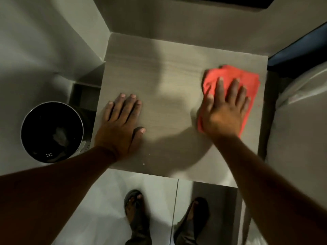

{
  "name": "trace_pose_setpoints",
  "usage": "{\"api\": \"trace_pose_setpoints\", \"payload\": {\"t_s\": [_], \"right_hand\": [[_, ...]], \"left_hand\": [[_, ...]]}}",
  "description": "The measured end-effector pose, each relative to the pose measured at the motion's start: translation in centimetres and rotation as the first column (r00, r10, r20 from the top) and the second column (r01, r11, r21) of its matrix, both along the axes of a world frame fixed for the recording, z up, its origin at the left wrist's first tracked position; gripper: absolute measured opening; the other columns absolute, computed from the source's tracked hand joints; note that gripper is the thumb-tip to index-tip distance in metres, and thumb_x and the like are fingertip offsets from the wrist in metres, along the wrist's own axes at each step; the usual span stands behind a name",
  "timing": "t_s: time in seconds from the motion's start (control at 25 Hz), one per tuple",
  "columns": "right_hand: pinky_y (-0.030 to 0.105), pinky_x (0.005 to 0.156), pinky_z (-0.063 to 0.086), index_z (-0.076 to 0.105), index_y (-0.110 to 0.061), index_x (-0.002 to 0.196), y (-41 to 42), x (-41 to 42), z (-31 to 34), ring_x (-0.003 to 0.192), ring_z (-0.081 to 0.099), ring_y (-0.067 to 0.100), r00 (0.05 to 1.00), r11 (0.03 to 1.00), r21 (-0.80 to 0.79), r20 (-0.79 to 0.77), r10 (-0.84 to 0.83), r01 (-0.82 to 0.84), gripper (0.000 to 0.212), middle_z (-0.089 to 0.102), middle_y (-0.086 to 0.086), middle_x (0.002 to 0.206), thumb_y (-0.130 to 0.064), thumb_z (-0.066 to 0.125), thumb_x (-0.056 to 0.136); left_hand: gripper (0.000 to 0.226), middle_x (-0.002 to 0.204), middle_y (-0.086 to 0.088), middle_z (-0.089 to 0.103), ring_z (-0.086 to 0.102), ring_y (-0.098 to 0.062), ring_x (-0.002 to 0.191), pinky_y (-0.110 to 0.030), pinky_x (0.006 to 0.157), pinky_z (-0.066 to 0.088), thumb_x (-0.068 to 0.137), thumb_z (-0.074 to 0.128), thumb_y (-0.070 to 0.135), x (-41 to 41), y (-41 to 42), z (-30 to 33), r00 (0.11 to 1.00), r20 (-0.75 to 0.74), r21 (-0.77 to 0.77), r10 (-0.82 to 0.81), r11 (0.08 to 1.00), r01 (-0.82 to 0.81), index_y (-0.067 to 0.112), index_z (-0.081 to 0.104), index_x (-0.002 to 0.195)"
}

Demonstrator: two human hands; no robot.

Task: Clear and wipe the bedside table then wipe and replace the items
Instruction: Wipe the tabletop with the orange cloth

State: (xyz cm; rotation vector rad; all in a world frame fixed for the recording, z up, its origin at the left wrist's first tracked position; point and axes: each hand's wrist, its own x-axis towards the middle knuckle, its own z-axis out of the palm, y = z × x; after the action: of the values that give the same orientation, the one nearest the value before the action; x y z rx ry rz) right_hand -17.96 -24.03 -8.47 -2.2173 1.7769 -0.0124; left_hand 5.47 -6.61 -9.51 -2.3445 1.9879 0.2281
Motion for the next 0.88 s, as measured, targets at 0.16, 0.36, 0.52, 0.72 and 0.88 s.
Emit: {"api": "trace_pose_setpoints", "payload": {"t_s": [0.16, 0.36, 0.52, 0.72, 0.88], "right_hand": [[0.056, 0.124, 0.003, 0.026, -0.027, 0.158, -2.7, 9.8, -1.0, 0.154, 0.008, 0.042, 0.991, 0.991, -0.062, 0.048, 0.124, -0.121, 0.059, 0.013, 0.019, 0.168, -0.046, 0.027, 0.102], [0.057, 0.123, 0.009, 0.033, -0.022, 0.156, 8.9, 10.5, -0.6, 0.152, 0.017, 0.044, 0.962, 0.966, -0.076, 0.105, 0.253, -0.246, 0.058, 0.024, 0.021, 0.164, -0.042, 0.035, 0.102], [0.057, 0.123, 0.016, 0.037, -0.022, 0.155, 15.8, 3.3, -0.2, 0.154, 0.016, 0.040, 0.982, 0.985, -0.043, 0.079, 0.171, -0.168, 0.058, 0.024, 0.018, 0.164, -0.041, 0.046, 0.101], [0.057, 0.124, 0.011, 0.032, -0.024, 0.157, 10.9, -0.1, 0.1, 0.154, 0.013, 0.041, 0.998, 0.999, -0.021, 0.022, 0.050, -0.050, 0.058, 0.020, 0.018, 0.166, -0.042, 0.037, 0.102], [0.056, 0.124, 0.005, 0.025, -0.025, 0.159, -2.2, 2.8, -0.6, 0.154, 0.009, 0.041, 0.993, 0.993, -0.061, 0.060, -0.100, 0.104, 0.060, 0.013, 0.018, 0.168, -0.045, 0.026, 0.102]], "left_hand": [[0.075, 0.167, -0.014, 0.024, 0.016, -0.036, 0.155, -0.055, 0.124, 0.015, 0.096, 0.032, 0.052, 0.1, 0.1, 0.0, 1.000, 0.018, -0.009, -0.024, 1.000, 0.024, 0.010, 0.026, 0.158], [0.073, 0.167, -0.015, 0.021, 0.013, -0.036, 0.156, -0.055, 0.125, 0.012, 0.097, 0.028, 0.048, 0.0, -0.3, -0.1, 1.000, 0.010, 0.024, -0.002, 1.000, 0.002, 0.010, 0.022, 0.158], [0.074, 0.169, -0.013, 0.017, 0.010, -0.034, 0.157, -0.054, 0.126, 0.009, 0.097, 0.025, 0.049, 0.1, -0.1, -0.2, 1.000, -0.003, 0.036, 0.012, 0.999, -0.012, 0.012, 0.016, 0.160], [0.074, 0.169, -0.012, 0.018, 0.011, -0.034, 0.156, -0.054, 0.126, 0.010, 0.097, 0.026, 0.049, 0.1, 0.1, -0.2, 1.000, 0.000, 0.019, 0.002, 1.000, -0.002, 0.012, 0.018, 0.160], [0.073, 0.168, -0.013, 0.022, 0.015, -0.035, 0.156, -0.055, 0.125, 0.012, 0.096, 0.029, 0.048, -0.2, 0.0, -0.2, 1.000, -0.026, -0.014, 0.011, 1.000, -0.011, 0.011, 0.023, 0.159]]}}
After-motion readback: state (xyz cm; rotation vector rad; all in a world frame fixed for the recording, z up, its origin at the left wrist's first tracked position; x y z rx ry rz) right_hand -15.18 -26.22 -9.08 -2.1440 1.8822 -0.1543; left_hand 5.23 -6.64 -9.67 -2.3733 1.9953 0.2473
